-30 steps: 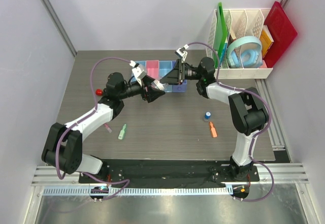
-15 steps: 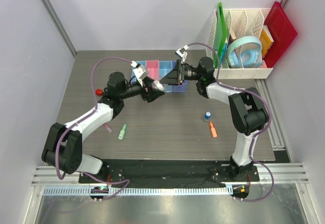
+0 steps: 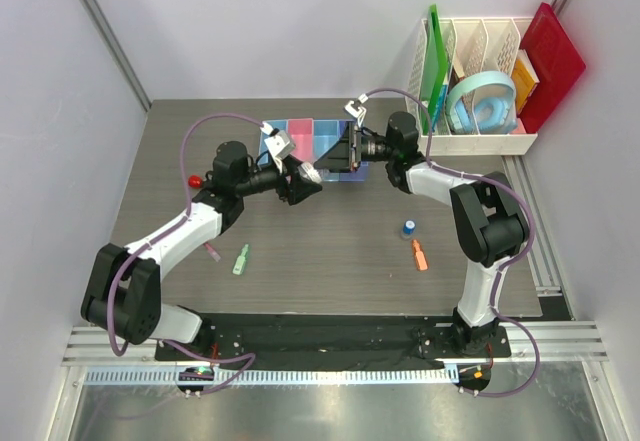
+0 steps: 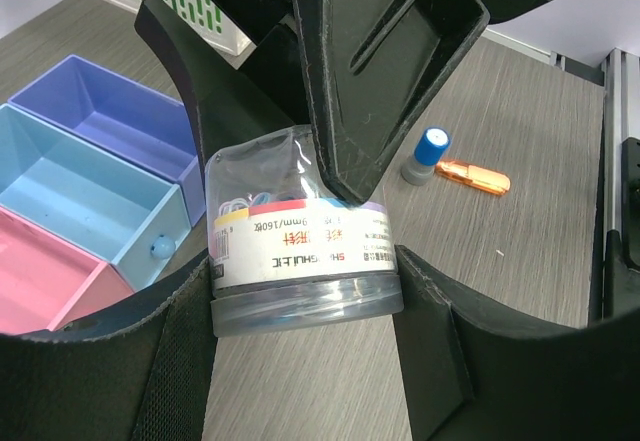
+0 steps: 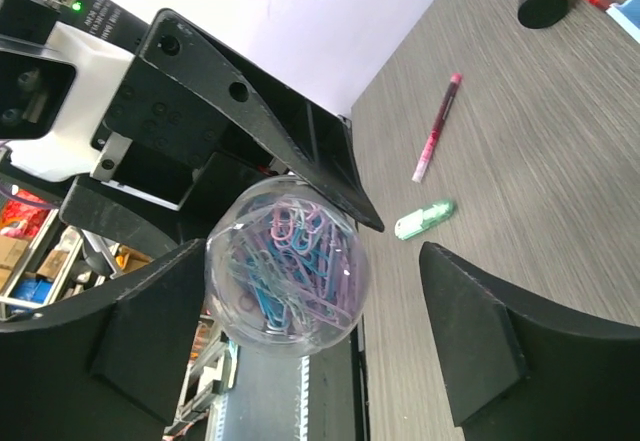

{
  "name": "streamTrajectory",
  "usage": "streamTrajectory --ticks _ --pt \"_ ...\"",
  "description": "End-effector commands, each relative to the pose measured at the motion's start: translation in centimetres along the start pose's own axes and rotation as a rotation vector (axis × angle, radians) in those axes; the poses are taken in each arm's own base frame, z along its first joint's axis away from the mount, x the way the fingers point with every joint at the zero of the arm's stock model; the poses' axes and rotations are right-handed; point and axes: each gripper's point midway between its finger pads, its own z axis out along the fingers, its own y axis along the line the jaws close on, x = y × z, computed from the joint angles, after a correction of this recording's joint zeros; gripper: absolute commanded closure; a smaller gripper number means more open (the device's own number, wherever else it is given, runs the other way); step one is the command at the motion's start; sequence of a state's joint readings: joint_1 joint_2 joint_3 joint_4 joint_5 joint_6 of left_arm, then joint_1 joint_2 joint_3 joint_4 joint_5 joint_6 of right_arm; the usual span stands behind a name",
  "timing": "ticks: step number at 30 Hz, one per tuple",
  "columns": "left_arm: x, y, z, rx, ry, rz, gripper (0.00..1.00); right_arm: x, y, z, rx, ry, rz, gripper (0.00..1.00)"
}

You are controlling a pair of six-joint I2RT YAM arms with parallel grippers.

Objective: Sort the stationery into containers
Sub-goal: Pick up the stationery from the center of the board.

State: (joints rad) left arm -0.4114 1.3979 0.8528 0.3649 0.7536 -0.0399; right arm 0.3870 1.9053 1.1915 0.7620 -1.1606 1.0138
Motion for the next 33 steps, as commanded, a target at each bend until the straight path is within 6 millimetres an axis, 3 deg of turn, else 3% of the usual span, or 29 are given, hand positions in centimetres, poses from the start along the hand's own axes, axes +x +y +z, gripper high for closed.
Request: streamTrajectory --ticks 1,3,16,33 --pt "-4.1 -0.2 -0.3 -0.002 -0.079 0.096 0.94 -0.9 0.4 0.2 0.005 -0.006 -0.077 0.09" --pt "-4.3 -0.3 -0.3 -0.004 -0.078 0.096 1.00 -0.8 -0.1 0.2 0.023 -0.003 -0.064 0.08" --pt "-4.9 -0.9 -0.9 0.005 -0.076 0.108 1.00 0.0 -3.2 0.2 0.116 0.014 -0.038 0.07" --pt "-5.9 -0.7 -1.4 -0.020 -0.068 0.156 1.00 0.5 -4.6 -0.1 0.167 0.032 -0.048 0.07"
